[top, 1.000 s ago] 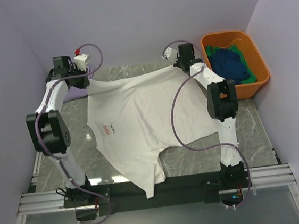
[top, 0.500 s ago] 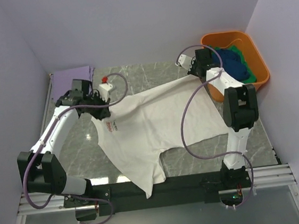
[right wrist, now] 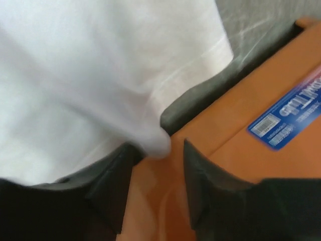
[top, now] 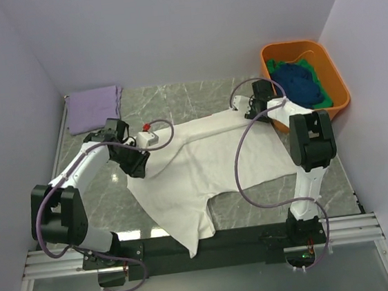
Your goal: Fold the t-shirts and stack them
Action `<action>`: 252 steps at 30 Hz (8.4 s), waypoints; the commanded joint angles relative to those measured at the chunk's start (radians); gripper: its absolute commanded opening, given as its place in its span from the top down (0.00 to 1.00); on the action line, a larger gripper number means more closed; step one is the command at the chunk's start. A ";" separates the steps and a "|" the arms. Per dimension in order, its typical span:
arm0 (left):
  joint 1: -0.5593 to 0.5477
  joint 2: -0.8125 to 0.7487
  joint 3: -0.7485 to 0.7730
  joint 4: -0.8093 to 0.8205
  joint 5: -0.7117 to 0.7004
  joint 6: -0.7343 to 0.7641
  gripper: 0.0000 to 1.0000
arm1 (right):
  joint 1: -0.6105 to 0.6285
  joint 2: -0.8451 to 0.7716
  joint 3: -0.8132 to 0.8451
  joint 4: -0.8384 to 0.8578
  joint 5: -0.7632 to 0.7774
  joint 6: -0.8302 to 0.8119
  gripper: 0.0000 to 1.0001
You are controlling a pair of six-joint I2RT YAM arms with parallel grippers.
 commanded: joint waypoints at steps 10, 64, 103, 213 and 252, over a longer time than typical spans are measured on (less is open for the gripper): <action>0.264 0.210 0.263 -0.006 0.101 -0.109 0.60 | -0.001 0.015 0.370 -0.475 -0.151 0.146 0.48; 0.229 0.555 0.591 0.017 0.069 -0.149 0.58 | 0.183 0.215 0.481 -0.690 -0.120 0.638 0.70; 0.097 0.398 0.358 -0.226 0.213 0.226 0.99 | 0.181 0.335 0.578 -0.675 0.026 0.697 0.74; 0.442 0.529 0.612 0.023 0.208 -0.207 0.69 | 0.172 0.329 0.565 -0.672 0.096 0.646 0.82; -0.204 0.075 0.057 0.192 -0.160 -0.236 0.52 | 0.160 -0.003 0.460 -0.744 -0.154 0.778 0.48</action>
